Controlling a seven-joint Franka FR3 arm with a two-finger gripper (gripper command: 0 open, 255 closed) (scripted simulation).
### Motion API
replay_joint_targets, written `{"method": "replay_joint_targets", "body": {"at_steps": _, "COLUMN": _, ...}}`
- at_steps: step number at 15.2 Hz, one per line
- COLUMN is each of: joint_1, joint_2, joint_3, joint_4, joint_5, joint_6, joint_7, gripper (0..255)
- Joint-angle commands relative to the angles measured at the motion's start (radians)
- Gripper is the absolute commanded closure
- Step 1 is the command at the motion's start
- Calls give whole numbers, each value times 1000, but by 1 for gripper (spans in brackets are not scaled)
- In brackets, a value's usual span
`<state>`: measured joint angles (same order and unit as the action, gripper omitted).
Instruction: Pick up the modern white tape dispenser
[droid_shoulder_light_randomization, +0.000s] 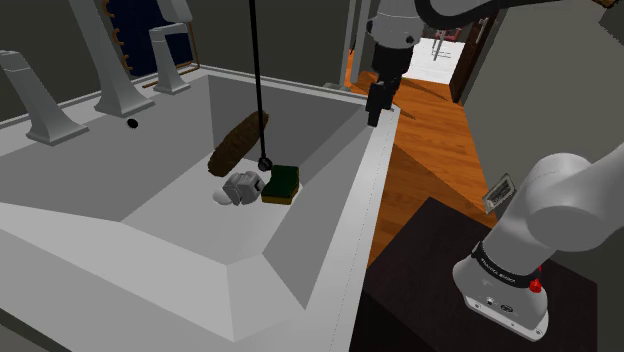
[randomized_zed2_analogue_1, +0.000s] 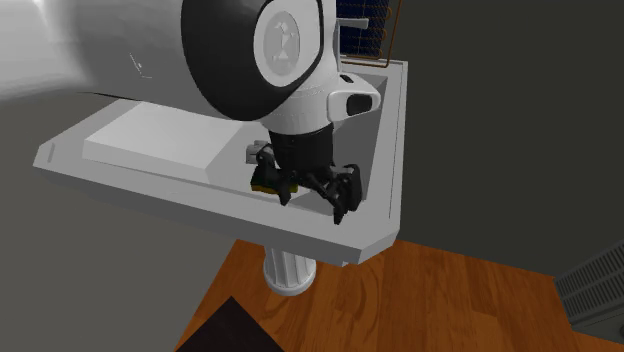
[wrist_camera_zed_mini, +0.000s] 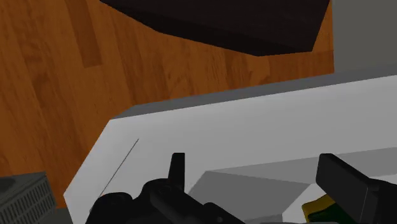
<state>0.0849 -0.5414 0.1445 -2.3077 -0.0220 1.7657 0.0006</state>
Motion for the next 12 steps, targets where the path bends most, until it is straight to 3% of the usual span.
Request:
{"method": "replay_joint_targets", "body": {"at_steps": 1, "joint_1": 32, "joint_2": 75, "joint_3": 31, "joint_4": 7, "joint_5": 65, "joint_6": 83, "joint_7": 37, "gripper": 0}}
{"method": "replay_joint_targets", "body": {"at_steps": 12, "joint_1": 97, "joint_2": 418, "joint_3": 184, "joint_4": 240, "joint_5": 5, "joint_6": 192, "joint_7": 201, "gripper": 0}}
